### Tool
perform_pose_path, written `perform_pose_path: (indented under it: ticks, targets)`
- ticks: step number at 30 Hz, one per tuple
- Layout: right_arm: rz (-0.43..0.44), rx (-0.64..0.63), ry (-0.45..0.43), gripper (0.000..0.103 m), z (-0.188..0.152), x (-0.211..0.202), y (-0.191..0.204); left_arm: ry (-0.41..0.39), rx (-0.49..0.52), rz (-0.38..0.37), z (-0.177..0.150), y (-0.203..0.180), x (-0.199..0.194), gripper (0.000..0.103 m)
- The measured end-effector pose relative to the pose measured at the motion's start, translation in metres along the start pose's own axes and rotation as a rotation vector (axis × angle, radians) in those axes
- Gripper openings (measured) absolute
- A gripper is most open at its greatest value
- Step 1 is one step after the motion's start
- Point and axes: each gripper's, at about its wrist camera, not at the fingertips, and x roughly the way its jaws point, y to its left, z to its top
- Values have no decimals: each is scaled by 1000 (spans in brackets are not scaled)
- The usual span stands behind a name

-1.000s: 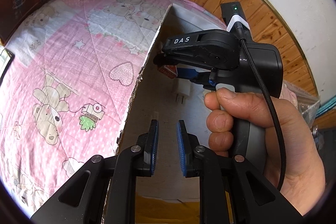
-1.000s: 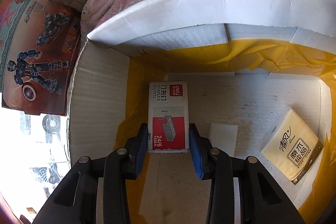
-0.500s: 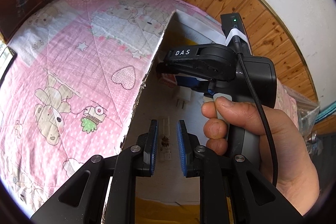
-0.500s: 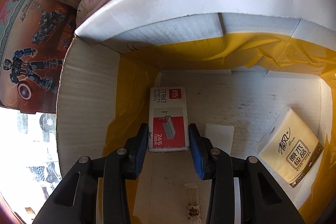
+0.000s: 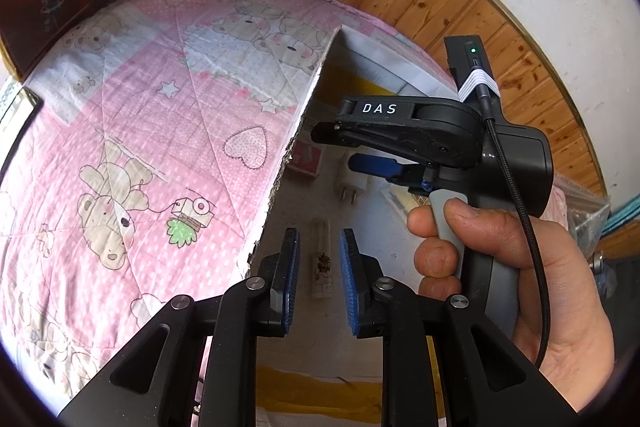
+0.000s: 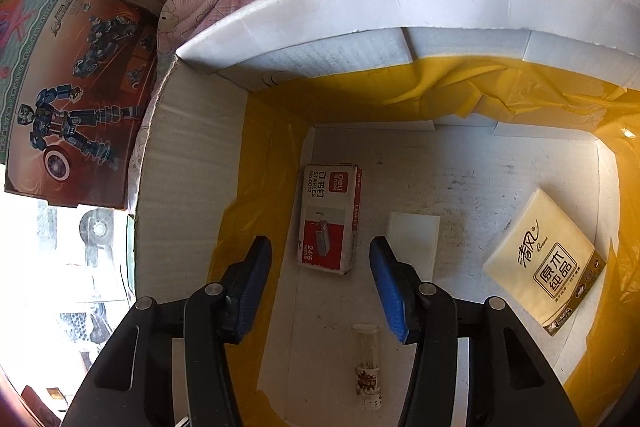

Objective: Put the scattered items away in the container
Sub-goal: 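Open both tools to drop the staples box and glass tube into the box, then withdraw both tools from the box toward the remaining items on the bed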

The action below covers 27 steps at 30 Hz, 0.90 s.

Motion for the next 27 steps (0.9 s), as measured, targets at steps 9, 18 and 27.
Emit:
perform_pose_path:
  ticks: [9, 18, 27]
  targets:
    - [19, -57, -9, 53, -23, -27, 7, -17, 32, 8, -8, -7, -9, 21]
    - [31, -142, -35, 58, -61, -94, -7, -36, 77, 36, -18, -18, -18, 21]
    - [38, -229, -91, 58, -93, -129, -14, -41, 111, 30, -24, -36, -20, 21]
